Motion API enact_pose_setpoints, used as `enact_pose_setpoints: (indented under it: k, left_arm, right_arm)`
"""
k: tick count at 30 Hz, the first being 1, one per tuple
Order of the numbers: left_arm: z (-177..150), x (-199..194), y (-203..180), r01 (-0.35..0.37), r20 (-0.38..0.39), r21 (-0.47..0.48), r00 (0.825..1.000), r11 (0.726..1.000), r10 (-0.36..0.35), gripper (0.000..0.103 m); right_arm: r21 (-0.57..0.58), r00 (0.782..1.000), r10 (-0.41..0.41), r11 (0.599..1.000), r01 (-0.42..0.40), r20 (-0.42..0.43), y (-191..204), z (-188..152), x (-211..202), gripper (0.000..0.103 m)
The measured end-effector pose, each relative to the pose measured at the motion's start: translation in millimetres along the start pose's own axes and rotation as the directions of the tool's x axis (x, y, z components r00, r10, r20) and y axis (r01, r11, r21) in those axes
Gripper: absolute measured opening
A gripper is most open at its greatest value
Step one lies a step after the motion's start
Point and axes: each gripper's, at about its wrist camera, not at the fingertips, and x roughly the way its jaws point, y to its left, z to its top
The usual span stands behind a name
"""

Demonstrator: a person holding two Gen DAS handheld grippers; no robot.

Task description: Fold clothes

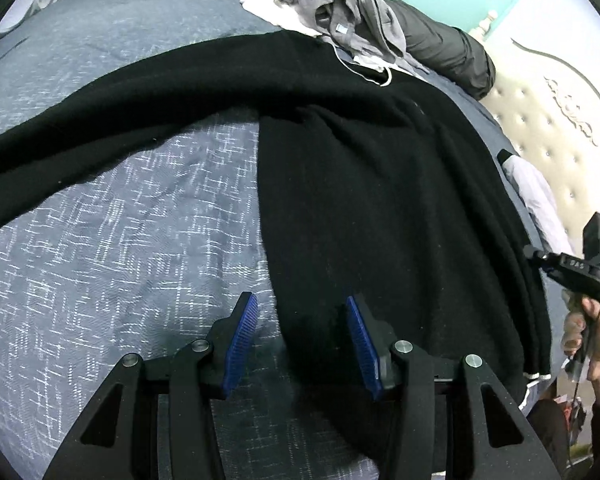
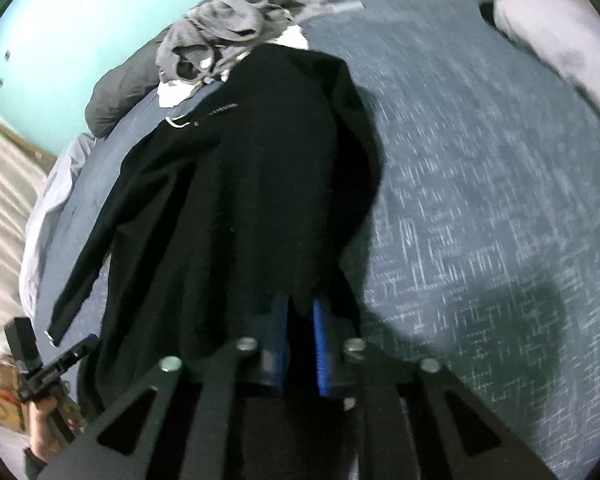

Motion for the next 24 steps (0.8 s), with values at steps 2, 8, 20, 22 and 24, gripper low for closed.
enact_pose_setpoints:
  k: [2,8,20,22,24]
  left_arm:
    - [0.5,-2.6,1.4,0.000,0.006,-0.001,1.000,1.000,0.000,0.050]
    - [0.2,-8.0,6.6,0.007,0.018,-0.015,1.000,1.000,-0.006,0.050]
    - [0.3,-16.4,17.2,0.014,0.028,-0.033,1.000,0.999,-0.013,0.051]
    - [1.7,-17.5,18.3,0.016,0.033,-0.038,0.999,0.999,-0.015,0.051]
    - [2.6,-19.3,18.7,0.019,0.038,-0.041,0.999,0.999,-0.017,0.051]
  right_arm:
    - [-0.026,1.000,0.009,1.000,-0.009,0.012,12.2,2.4,-2.5,0.006]
    - [-0.173,0.998,0.064,0.983,-0.065,-0.007,75.0,8.5,7.0,0.006]
    - [-0.126,0.995,0.074,0.989,-0.082,-0.073,83.7,0.4,24.4,0.037]
    - [-0.093,0.998,0.070,0.993,-0.070,0.000,68.5,5.7,0.9,0.040]
    - [-0.032,0.996,0.060,0.998,-0.058,0.065,45.8,12.6,-20.2,0.046]
